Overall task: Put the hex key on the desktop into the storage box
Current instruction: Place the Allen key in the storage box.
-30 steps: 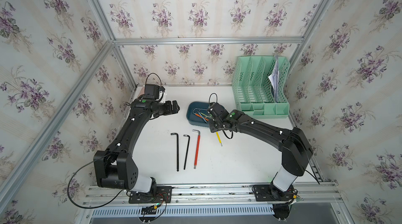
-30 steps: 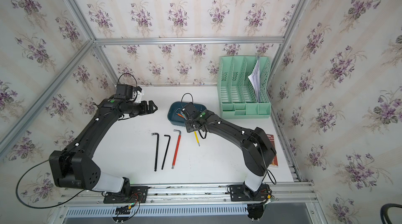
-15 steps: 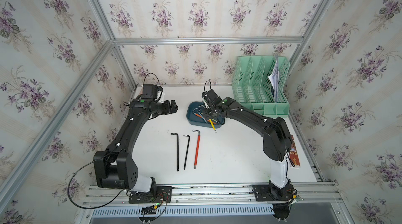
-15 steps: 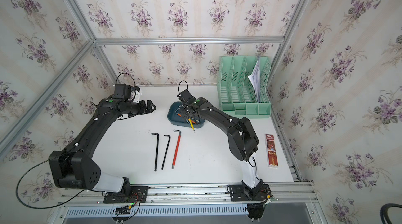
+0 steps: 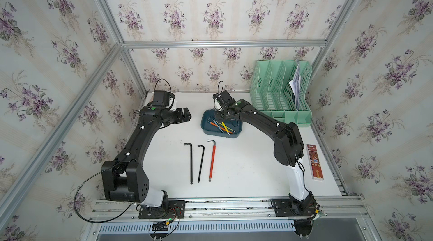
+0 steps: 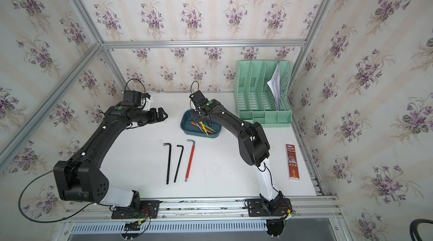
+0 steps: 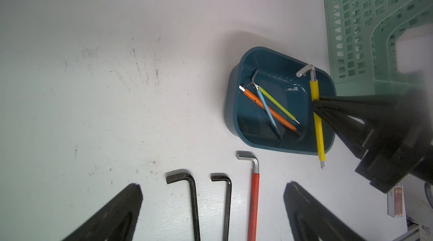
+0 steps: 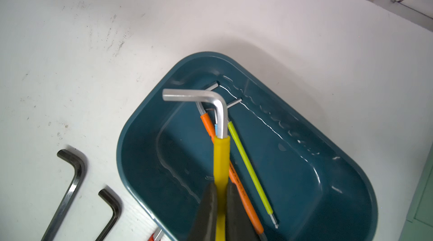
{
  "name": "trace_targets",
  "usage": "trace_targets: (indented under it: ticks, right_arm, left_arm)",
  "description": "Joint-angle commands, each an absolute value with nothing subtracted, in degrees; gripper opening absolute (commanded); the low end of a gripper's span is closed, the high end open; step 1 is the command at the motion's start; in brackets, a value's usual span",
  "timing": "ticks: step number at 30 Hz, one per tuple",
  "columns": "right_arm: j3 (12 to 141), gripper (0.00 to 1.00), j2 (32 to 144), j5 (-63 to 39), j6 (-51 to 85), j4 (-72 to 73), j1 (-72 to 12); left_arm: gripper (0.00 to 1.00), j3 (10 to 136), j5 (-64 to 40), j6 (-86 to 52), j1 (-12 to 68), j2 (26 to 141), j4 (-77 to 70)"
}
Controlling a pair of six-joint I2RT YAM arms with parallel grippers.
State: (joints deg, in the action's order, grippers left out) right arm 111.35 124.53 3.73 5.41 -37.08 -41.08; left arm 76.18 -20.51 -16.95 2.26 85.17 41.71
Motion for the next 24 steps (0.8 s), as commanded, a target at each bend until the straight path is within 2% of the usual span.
trace_targets:
  ticks: [1, 9, 24]
  right_arm:
    - [114.24, 0.00, 126.60, 4.46, 2.64, -38.48, -40.87]
    - [118.86, 0.00, 130.92, 9.51, -1.73, -40.06, -40.43]
    - [118.83, 0.00, 134.24, 8.89, -4.61, -40.36, -40.43]
  left_arm:
    - [0.99, 76.22, -21.49, -16.91, 2.12, 85.08, 40.57]
    - [0.99, 76.34, -21.79, -16.95, 2.09, 85.26, 40.53]
    - [0.99, 76.30, -21.82, -17.07, 1.93, 85.46, 40.57]
